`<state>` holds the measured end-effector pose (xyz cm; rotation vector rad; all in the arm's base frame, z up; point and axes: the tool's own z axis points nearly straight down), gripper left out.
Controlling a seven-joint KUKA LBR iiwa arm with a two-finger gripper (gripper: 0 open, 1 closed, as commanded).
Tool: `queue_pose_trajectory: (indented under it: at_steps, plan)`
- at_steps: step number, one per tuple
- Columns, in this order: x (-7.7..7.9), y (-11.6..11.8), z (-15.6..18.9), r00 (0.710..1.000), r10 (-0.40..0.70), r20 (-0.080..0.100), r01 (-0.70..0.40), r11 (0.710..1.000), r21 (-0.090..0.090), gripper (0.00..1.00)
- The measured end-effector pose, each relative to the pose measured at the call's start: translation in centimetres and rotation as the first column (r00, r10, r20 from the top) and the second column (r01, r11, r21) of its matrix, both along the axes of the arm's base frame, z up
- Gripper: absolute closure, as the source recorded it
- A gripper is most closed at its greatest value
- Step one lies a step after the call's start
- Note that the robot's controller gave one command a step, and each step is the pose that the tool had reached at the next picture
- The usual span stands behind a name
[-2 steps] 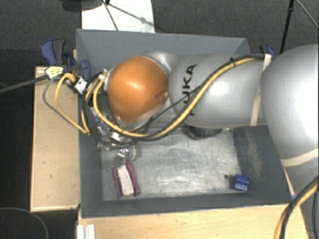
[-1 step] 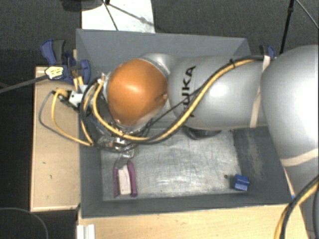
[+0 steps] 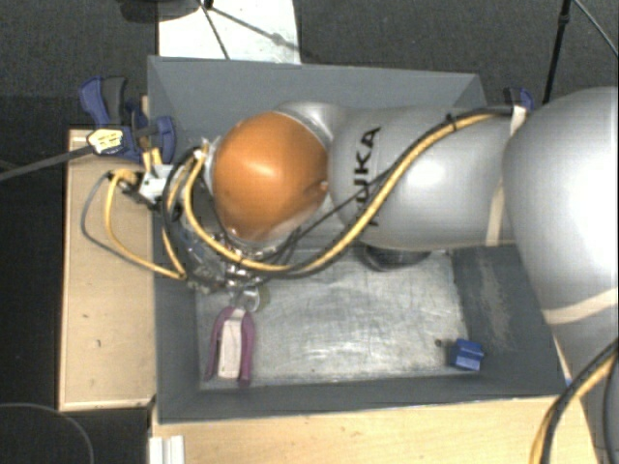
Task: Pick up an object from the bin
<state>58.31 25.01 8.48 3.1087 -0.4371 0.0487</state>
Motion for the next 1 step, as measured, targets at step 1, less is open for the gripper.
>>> queue_pose_trajectory:
  at_steps: [1]
  plan:
    - [0.14, -0.02, 3.31, 1.000, -0.010, -0.027, 0.010, 1.000, 0.009, 1.00]
